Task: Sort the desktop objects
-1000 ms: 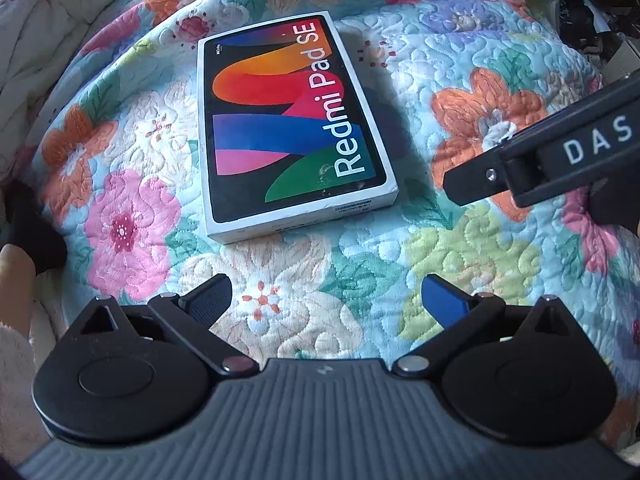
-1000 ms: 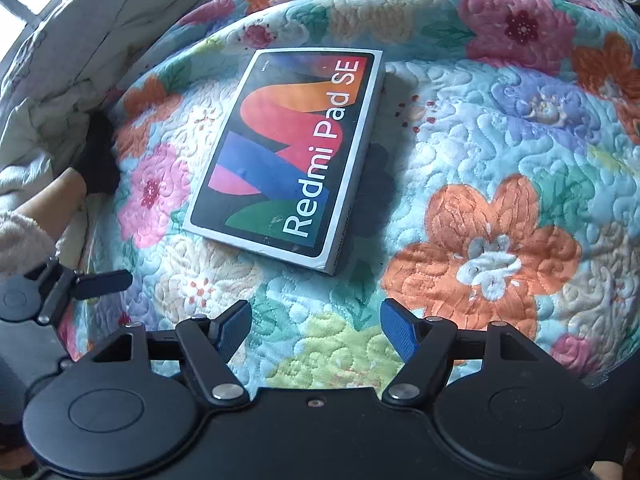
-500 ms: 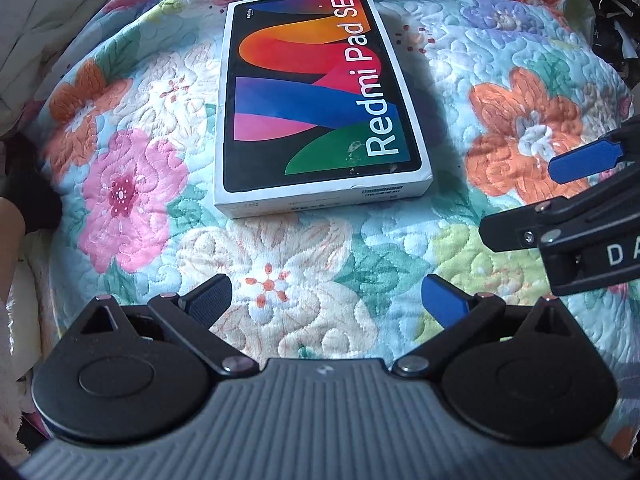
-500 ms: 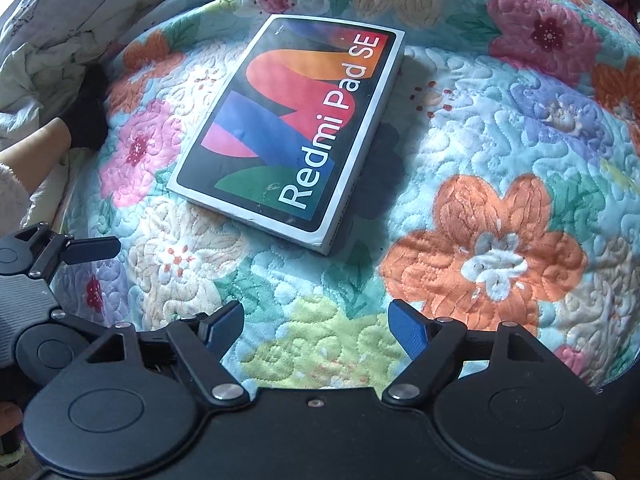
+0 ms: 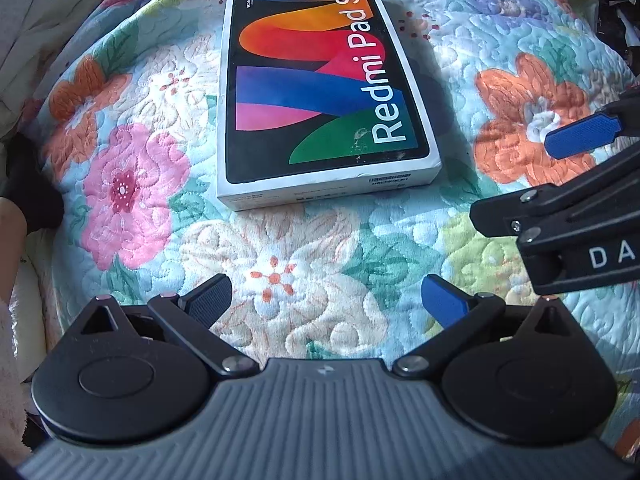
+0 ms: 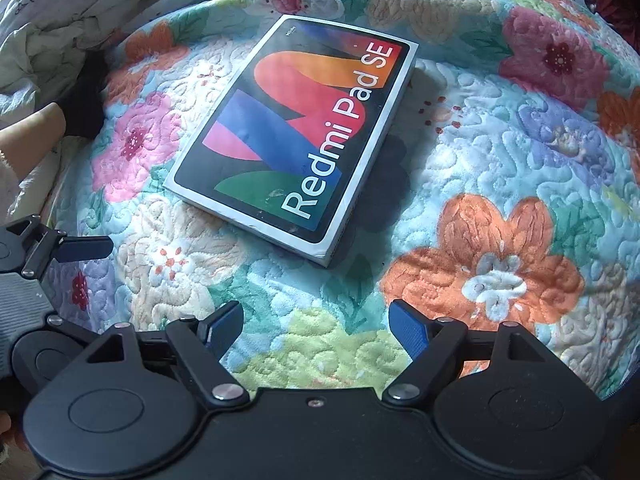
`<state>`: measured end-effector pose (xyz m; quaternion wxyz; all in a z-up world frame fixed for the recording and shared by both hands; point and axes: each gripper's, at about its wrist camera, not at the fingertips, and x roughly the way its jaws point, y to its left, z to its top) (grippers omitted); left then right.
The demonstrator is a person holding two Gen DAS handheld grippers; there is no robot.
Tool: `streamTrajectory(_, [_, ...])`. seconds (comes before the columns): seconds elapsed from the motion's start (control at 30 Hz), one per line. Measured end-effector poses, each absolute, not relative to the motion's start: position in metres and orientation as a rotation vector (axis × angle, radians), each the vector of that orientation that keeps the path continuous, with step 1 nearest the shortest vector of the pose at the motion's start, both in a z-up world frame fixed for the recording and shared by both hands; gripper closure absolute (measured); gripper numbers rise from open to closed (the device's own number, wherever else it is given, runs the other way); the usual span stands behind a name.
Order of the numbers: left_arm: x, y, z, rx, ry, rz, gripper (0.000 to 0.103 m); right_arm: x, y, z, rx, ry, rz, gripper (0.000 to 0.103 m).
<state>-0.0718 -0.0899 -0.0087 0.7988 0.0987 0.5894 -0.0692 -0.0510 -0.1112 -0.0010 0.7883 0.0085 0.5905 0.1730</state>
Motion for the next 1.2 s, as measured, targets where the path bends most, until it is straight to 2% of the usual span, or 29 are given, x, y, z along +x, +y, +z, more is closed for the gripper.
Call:
streamTrajectory(0.63, [-0.067,-0.083,-0.015,0.159,1.316,-0.158,0.000,-0.052,-0.112,-0.005,0.018,1.293,0.368,0.019])
streamTrajectory(1.2, [-0.072,-0.088,-0.005,0.190,1.260,-0.208,0.000,-0.048,-0.113,-0.009,0.017,1.328,0.365,0.019])
